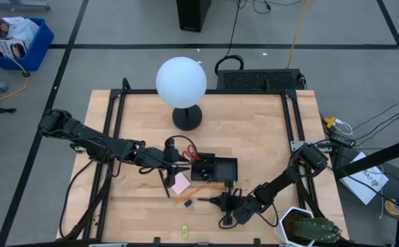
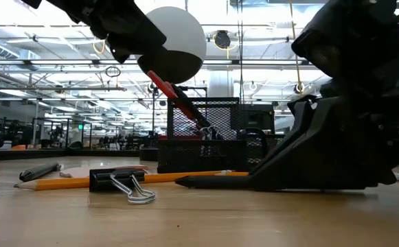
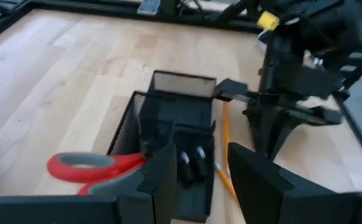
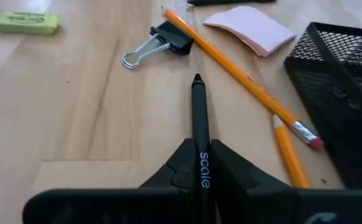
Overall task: Pick and place office supplies into organizer
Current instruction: Put the black pen into the desk organizer
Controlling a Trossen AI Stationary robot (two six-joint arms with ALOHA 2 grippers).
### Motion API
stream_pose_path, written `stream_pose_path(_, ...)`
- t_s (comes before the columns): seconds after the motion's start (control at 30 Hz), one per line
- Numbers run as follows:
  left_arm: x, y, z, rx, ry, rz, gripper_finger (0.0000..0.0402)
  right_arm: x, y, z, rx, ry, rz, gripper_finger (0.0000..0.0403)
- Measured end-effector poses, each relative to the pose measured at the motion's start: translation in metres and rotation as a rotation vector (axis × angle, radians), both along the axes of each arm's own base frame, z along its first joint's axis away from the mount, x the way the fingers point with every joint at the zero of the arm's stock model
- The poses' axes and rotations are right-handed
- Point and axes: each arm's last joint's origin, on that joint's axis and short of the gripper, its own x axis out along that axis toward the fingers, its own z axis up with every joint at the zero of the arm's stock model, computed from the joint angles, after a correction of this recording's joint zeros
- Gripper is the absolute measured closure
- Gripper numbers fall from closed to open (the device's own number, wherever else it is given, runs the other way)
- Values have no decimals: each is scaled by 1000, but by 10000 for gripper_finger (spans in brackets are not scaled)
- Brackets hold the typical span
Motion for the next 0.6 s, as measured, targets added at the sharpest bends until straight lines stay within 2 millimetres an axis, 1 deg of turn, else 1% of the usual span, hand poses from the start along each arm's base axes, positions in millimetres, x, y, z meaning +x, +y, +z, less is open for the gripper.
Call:
stream_pose_path(0.1, 2, -2, 4, -51, -36, -9, 252, 2, 1, 2, -6, -27, 17, 379)
stream_pose_path(0.27, 3, -6, 9, -83, -87, -97, 252, 6, 5, 11, 1, -102, 47, 378)
stream_pose_path(0.5, 4, -6, 11, -20, -112, -130, 252, 10, 8, 20, -26, -191, 86, 379)
stream_pose_path(0.6, 4, -7, 11, 9, -112, -152, 252, 11, 9, 26, -71, -241, 61, 377)
